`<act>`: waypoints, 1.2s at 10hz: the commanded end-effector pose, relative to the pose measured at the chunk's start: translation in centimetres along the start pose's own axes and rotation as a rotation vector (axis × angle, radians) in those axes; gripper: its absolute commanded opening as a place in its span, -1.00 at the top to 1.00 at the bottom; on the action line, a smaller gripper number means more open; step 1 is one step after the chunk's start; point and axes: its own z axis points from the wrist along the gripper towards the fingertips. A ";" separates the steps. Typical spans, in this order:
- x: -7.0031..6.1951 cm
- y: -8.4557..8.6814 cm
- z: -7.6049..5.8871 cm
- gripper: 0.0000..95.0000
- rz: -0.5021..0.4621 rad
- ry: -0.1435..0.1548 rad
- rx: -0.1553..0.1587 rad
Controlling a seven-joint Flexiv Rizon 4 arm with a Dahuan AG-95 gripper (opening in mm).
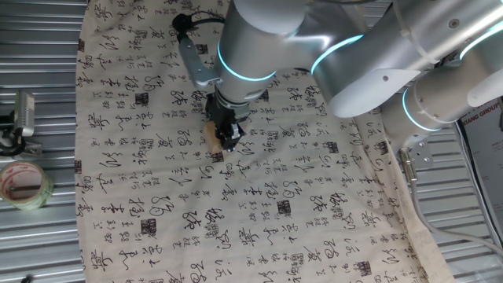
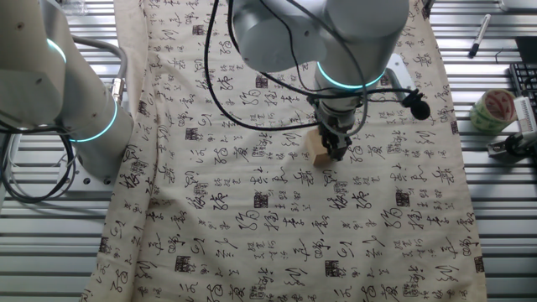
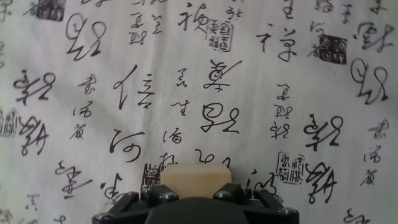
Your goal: Hold a small block with the gripper and sweep it from left to right on the table
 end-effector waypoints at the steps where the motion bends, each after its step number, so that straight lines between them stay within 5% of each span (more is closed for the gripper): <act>1: 0.1 0.0 1.3 1.00 -0.009 0.006 0.000; 7: 0.1 0.0 1.3 1.00 -0.017 0.012 0.019; 12: 0.1 0.0 1.3 1.00 0.142 0.000 -0.014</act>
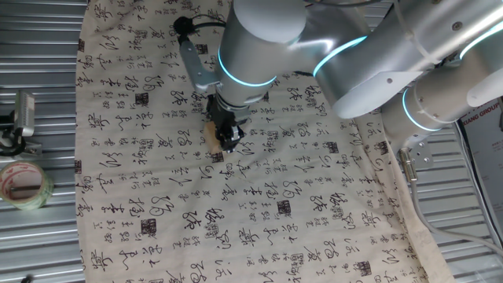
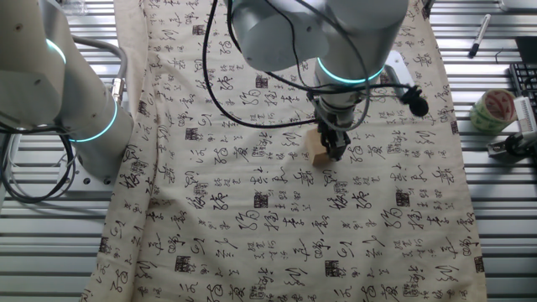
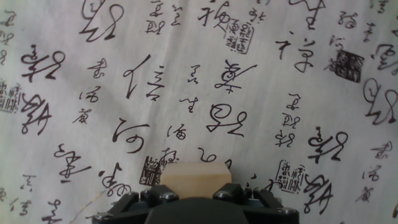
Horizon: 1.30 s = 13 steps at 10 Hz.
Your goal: Hold a small block with the gripper and sweep it from left to right on the table
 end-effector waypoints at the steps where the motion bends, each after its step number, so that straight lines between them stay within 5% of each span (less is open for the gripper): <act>1: -0.1 0.0 1.3 1.00 0.122 0.001 -0.031; 4: -0.1 0.0 1.3 1.00 0.247 0.007 -0.037; 13: 0.0 0.0 1.3 1.00 0.236 -0.005 -0.024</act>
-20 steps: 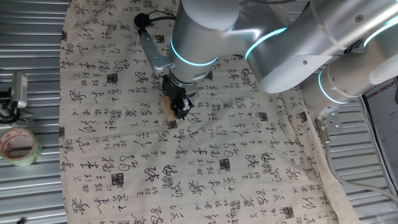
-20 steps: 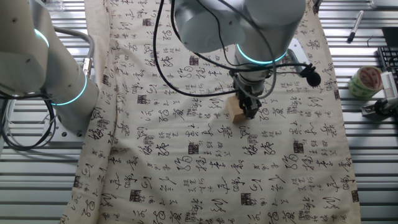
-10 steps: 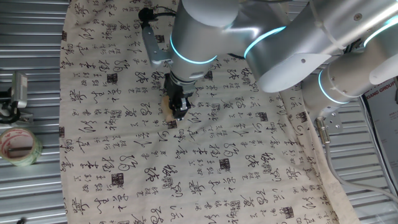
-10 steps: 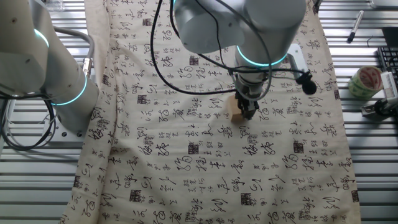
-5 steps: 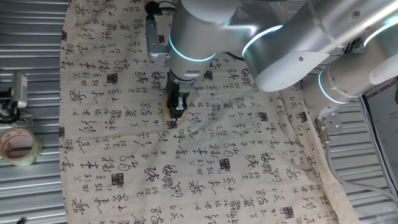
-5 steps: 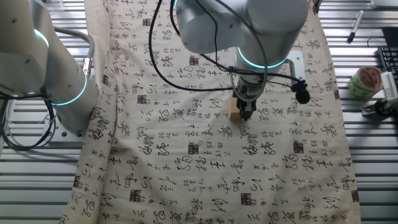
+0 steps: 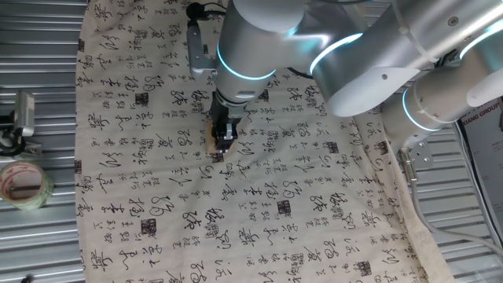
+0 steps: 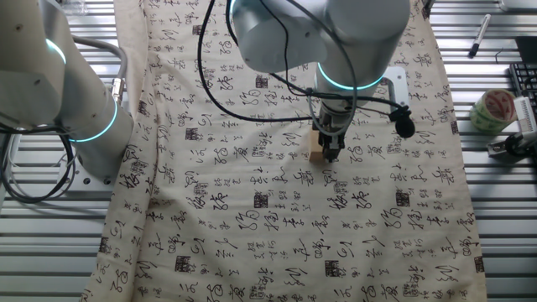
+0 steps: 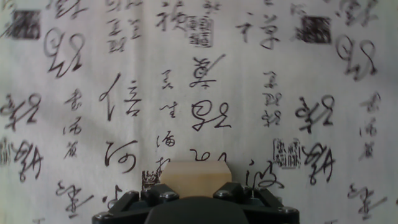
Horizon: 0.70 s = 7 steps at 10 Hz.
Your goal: Hold a small block with the gripper and sweep it from left to right on the table
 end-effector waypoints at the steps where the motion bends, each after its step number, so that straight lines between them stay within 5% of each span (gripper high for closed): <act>1: 0.1 -0.1 1.4 1.00 -0.001 -0.003 0.001; 7: 0.4 0.6 1.7 1.00 0.002 -0.009 0.000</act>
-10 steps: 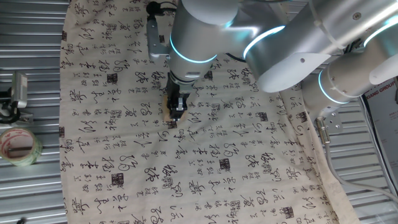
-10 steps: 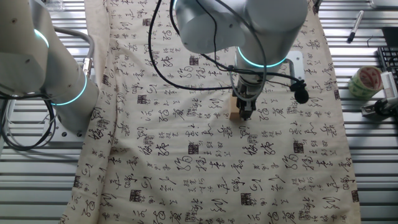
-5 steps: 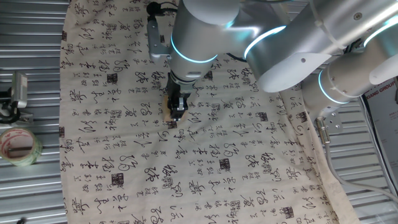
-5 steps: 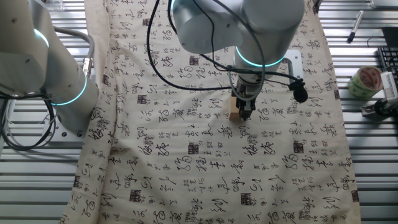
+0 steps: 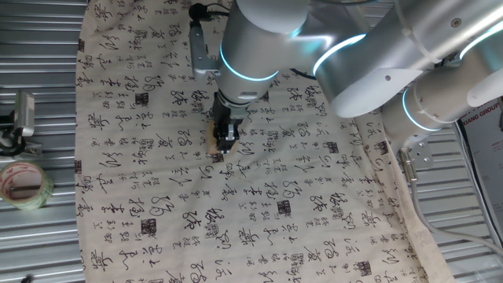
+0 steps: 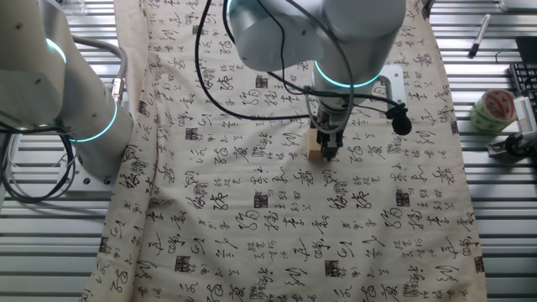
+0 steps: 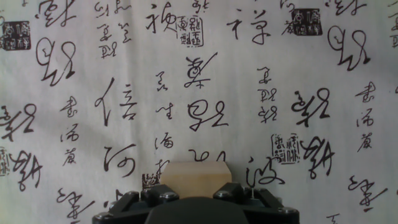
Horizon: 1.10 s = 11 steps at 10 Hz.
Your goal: Hold a small block with the gripper and sweep it from left to right on the table
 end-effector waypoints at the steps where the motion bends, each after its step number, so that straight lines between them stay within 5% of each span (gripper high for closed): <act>1: 0.3 0.2 1.8 1.00 0.003 -0.002 0.001; 11: 1.6 1.2 1.8 1.00 0.005 -0.010 -0.003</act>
